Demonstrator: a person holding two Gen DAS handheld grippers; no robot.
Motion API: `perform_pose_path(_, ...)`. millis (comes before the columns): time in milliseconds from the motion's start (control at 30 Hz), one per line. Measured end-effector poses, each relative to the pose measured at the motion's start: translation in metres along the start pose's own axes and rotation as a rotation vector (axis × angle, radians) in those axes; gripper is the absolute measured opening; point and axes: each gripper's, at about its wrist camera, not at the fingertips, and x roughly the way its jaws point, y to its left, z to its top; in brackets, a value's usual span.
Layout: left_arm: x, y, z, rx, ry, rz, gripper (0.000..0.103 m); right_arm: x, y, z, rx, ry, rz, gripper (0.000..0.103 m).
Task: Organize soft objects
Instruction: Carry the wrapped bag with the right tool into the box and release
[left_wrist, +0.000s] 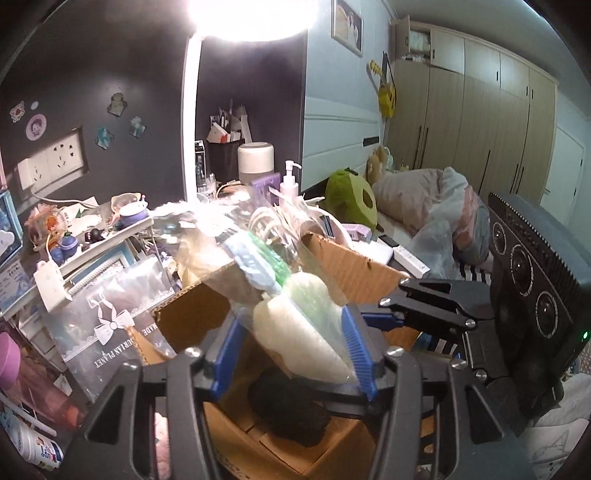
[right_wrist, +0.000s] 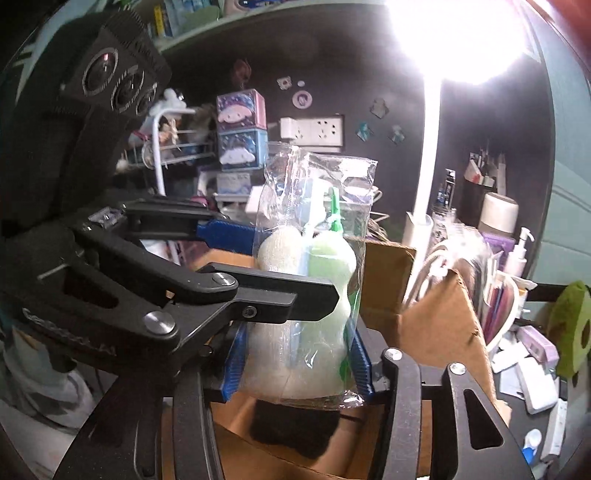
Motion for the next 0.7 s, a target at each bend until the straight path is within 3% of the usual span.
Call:
perform_pose_path(133, -0.002, 0.002, 0.0, -0.009, -0.01, -0.012, 0.068, -0.001, -0.002, -0.004, -0.011, 0.005, -0.042, 0.066)
perform_pose_path(433, -0.04, 0.016, -0.01, -0.051, -0.093, -0.016, 0.075, -0.012, 0.012, -0.001, -0.026, -0.002, -0.054, 0.068)
perform_pose_path(700, -0.103, 0.053, -0.05, -0.124, -0.175, 0.089, 0.075, -0.027, 0.055, 0.016, -0.058, -0.095, -0.003, 0.068)
